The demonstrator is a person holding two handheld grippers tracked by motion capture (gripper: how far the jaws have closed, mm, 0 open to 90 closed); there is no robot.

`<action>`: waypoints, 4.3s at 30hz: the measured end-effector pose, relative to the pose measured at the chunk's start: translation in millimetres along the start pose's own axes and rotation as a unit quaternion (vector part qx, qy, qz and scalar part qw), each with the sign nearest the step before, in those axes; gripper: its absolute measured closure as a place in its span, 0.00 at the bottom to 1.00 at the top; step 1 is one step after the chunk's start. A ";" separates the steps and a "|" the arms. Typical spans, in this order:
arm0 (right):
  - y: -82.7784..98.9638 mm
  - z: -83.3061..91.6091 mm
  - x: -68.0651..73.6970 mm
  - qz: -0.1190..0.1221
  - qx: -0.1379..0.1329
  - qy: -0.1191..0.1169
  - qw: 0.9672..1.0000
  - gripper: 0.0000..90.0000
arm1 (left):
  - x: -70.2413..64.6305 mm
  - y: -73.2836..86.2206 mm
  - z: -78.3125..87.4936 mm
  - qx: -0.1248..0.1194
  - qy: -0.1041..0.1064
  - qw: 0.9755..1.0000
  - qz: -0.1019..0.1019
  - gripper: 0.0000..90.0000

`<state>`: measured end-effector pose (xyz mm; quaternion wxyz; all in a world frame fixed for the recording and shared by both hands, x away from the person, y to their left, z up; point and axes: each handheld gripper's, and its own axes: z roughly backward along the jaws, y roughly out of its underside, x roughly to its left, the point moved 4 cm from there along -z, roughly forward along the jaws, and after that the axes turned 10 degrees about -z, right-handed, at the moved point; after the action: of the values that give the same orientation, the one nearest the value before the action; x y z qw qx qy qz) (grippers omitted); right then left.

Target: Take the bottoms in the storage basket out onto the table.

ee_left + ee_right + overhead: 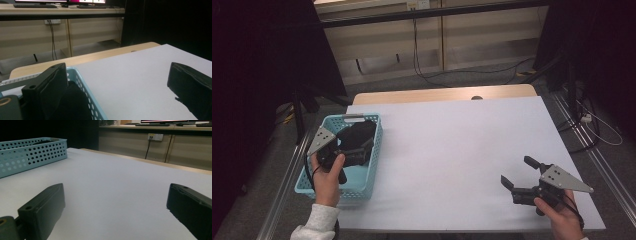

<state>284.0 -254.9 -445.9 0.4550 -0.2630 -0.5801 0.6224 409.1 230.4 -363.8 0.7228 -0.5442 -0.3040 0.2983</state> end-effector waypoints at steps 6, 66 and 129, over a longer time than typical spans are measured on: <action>0.4 -0.6 1.0 0.001 0.003 -0.002 1.000 0.01 | 6.5 -1.0 -6.8 0.007 -0.002 1.000 0.005 0.03; 5.3 2.6 5.2 0.010 0.020 -0.010 1.000 0.01 | 72.2 38.3 -59.7 0.130 -0.041 0.990 0.035 0.05; 6.7 4.8 7.3 0.018 0.029 -0.017 0.999 0.02 | 84.6 102.3 -91.6 0.297 -0.001 0.941 0.162 0.60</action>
<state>274.8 -250.3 -449.9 0.4413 -0.2492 -0.5647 0.6513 522.7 262.9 -473.6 0.7929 -0.3466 -0.1103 0.4889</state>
